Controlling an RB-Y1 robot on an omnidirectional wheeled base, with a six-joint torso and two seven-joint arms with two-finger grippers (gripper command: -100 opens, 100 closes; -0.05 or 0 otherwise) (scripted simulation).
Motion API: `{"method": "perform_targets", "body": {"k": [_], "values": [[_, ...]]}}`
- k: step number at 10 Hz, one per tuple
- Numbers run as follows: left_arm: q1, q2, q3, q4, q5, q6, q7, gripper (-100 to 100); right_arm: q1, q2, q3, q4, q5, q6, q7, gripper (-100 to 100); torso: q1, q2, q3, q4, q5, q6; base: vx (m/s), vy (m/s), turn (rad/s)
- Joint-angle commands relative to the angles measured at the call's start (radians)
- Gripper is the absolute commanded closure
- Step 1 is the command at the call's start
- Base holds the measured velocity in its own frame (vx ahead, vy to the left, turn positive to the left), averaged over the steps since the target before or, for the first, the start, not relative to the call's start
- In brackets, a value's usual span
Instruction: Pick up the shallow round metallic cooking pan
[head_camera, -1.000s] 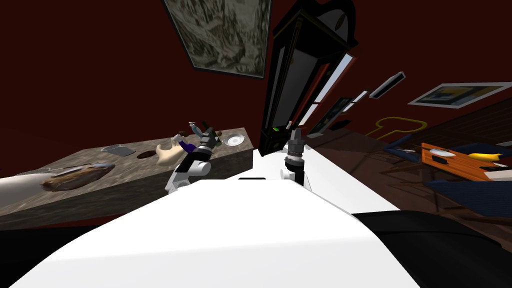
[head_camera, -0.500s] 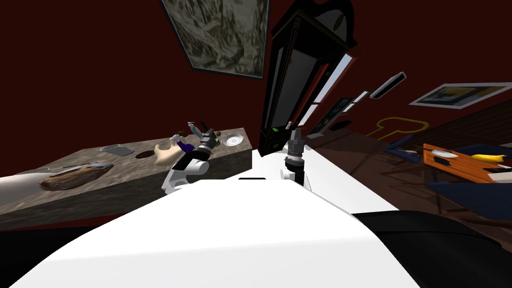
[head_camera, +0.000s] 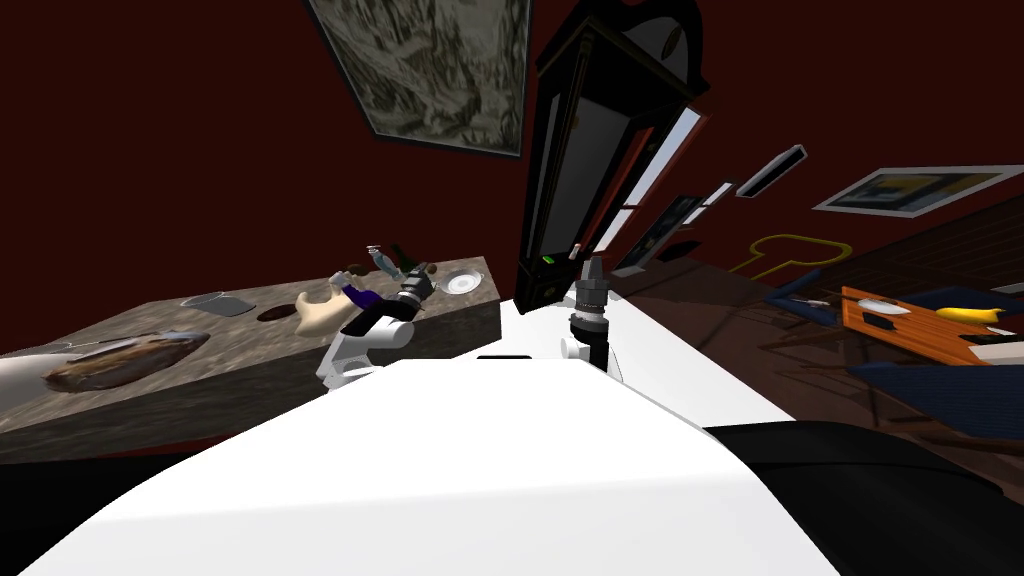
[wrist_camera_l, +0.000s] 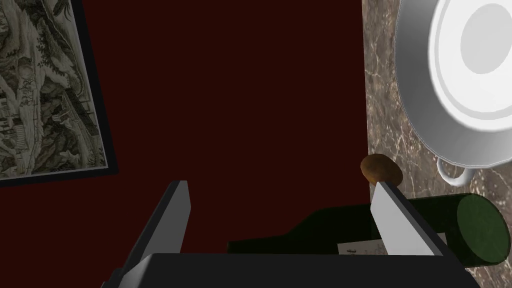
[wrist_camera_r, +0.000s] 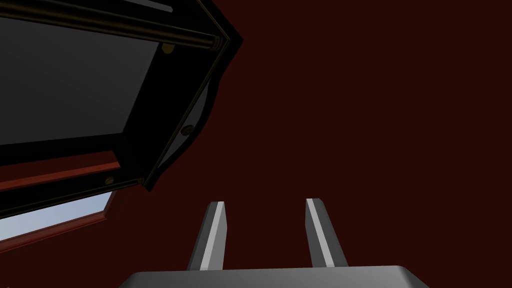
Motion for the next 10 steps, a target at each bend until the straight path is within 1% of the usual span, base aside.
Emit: {"method": "perform_targets", "body": {"k": [1,2,3,4,7,8,10], "values": [[0.005,0.023,0.014,0.005,0.02,0.05,0.02,-100,0.0,0.0,0.0,0.0,0.0,0.0,0.0,0,0.0,0.0,0.0,0.0,0.0,0.0,0.069,-0.072,-0.048],[0.005,0.023,0.014,0.005,0.02,0.066,0.02,-100,0.0,0.0,0.0,0.0,0.0,0.0,0.0,0,-0.001,-0.001,-0.001,0.0,0.0,0.0,0.051,-0.045,-0.014],[0.01,0.036,0.023,0.008,0.032,0.093,0.032,-100,0.0,0.0,0.0,0.0,0.0,0.0,0.0,0,0.0,-0.001,-0.001,0.0,0.0,0.0,0.043,-0.035,-0.043],[0.01,0.036,0.023,0.008,0.032,0.104,0.032,-100,0.0,0.0,0.0,0.0,0.0,0.0,0.0,0,0.001,0.0,0.0,0.0,0.0,0.0,0.034,-0.022,-0.02],[0.031,0.077,0.049,0.018,0.066,0.2,0.071,-100,0.0,0.0,0.0,0.0,0.0,0.0,0.0,0,0.001,-0.002,-0.001,0.0,0.0,0.0,0.081,-0.04,-0.063],[0.031,0.077,0.049,0.018,0.066,0.211,0.071,-100,0.0,0.0,0.0,0.0,0.0,0.0,0.0,0,0.0,-0.004,-0.002,-0.001,0.0,0.0,0.072,-0.045,-0.027],[0.05,0.101,0.064,0.027,0.087,0.274,0.095,-100,0.0,0.0,0.0,0.0,0.0,0.0,0.0,0,0.001,-0.002,-0.001,0.0,0.0,0.0,0.067,-0.047,-0.073]]}}
